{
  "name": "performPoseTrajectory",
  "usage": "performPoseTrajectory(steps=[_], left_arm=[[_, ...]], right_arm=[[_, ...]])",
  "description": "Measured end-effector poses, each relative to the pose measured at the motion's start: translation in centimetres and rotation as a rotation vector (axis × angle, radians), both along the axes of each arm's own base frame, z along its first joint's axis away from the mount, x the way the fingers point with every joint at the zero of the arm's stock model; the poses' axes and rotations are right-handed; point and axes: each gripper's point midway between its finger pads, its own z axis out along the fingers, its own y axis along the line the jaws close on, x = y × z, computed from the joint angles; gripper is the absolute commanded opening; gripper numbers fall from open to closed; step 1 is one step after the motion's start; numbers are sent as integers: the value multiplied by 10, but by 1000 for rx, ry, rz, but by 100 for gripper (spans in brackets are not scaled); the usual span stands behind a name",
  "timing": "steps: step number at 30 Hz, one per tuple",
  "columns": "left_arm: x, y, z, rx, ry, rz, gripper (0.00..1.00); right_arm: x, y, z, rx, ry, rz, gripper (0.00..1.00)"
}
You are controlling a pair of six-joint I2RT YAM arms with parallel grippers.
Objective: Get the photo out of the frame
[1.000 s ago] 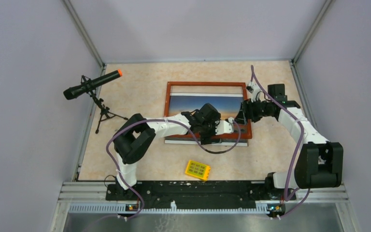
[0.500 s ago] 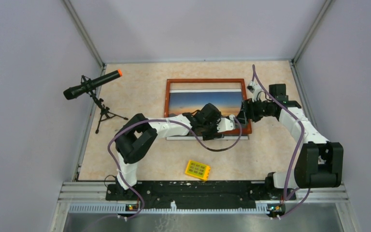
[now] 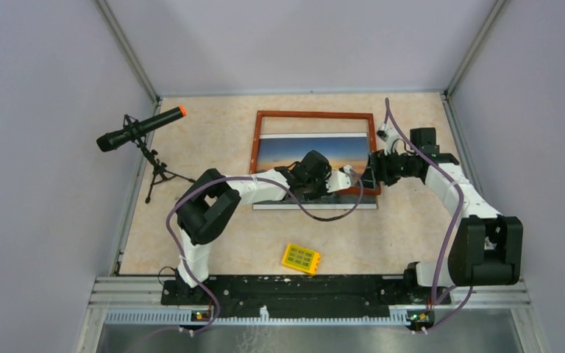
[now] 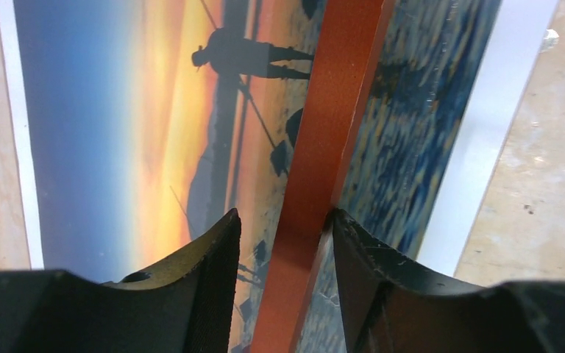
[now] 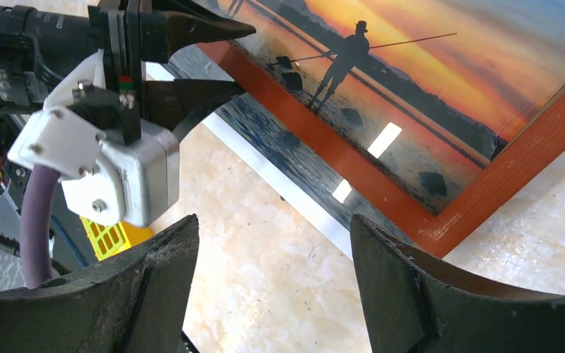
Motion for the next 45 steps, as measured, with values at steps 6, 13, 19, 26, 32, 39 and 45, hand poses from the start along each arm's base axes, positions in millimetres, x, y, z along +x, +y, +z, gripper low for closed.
performPoseTrajectory(steps=[6, 13, 19, 26, 32, 39, 45], left_arm=[[12, 4, 2, 7, -22, 28, 66], [-1, -2, 7, -15, 30, -28, 63], [-32, 6, 32, -39, 74, -86, 51], [-76, 27, 34, -41, 166, -156, 38], [-104, 9, 10, 5, 206, -223, 39], [-107, -23, -14, 55, 165, -251, 36], [-82, -37, -13, 55, 69, -213, 34]], right_arm=[[-2, 0, -3, 2, 14, -1, 74], [-3, 0, -6, 1, 22, 0, 70], [-6, 0, -16, 1, 48, 0, 51], [-6, -1, -29, -4, 89, -17, 34], [1, -11, -45, -65, 116, -67, 23], [1, -21, -71, -126, 189, -100, 7], [-1, -21, -83, -144, 225, -95, 0]])
